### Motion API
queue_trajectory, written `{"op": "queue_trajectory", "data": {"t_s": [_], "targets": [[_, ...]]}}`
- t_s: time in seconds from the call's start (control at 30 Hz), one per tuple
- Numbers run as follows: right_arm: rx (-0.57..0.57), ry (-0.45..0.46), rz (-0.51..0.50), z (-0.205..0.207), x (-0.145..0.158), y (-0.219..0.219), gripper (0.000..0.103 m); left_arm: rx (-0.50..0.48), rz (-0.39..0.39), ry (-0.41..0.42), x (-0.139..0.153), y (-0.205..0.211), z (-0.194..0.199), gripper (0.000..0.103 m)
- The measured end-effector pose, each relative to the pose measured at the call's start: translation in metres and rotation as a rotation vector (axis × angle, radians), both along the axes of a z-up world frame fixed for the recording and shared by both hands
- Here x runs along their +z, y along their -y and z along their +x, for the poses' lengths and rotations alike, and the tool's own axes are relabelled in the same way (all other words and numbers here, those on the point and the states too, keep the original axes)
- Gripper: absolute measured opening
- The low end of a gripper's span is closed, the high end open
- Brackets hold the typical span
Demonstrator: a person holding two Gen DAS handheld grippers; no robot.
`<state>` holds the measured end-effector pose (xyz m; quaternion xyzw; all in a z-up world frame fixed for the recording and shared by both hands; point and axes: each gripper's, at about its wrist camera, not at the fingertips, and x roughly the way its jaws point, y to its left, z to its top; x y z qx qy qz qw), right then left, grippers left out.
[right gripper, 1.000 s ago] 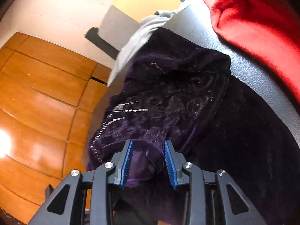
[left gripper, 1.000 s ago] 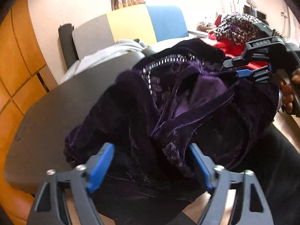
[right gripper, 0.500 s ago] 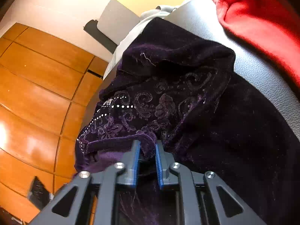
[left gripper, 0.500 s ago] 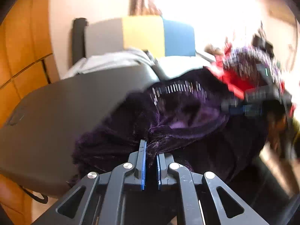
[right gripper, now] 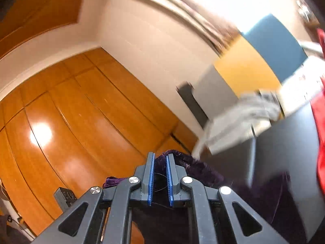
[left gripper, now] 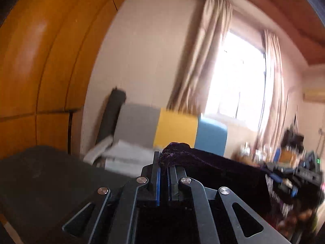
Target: Fold clothes
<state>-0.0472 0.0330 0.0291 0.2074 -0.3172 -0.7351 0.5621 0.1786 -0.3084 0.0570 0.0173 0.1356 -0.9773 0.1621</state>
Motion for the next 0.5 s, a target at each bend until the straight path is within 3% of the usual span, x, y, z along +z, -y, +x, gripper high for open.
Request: {"op": "queue_trajectory", "data": {"t_s": [0.17, 0.27, 0.33, 0.43, 0.5], "targets": [[-0.086, -0.076, -0.125, 0.001, 0.046, -0.016, 0.01, 0.017, -0.071, -0.124, 0.055, -0.008, -0.004, 0.005], [-0.156, -0.194, -0.18, 0.01, 0.088, -0.023, 0.01, 0.045, -0.124, -0.203, 0.088, -0.016, -0.01, 0.005], [-0.21, -0.281, -0.193, 0.017, 0.118, -0.03, 0.01, 0.115, -0.175, -0.22, 0.108, -0.022, -0.021, 0.006], [-0.297, -0.415, -0.163, 0.017, 0.16, -0.017, 0.01, 0.212, -0.22, -0.196, 0.126, -0.025, -0.053, 0.009], [-0.396, -0.494, -0.078, 0.01, 0.176, 0.001, 0.01, 0.224, -0.194, -0.114, 0.128, -0.02, -0.095, 0.012]]}}
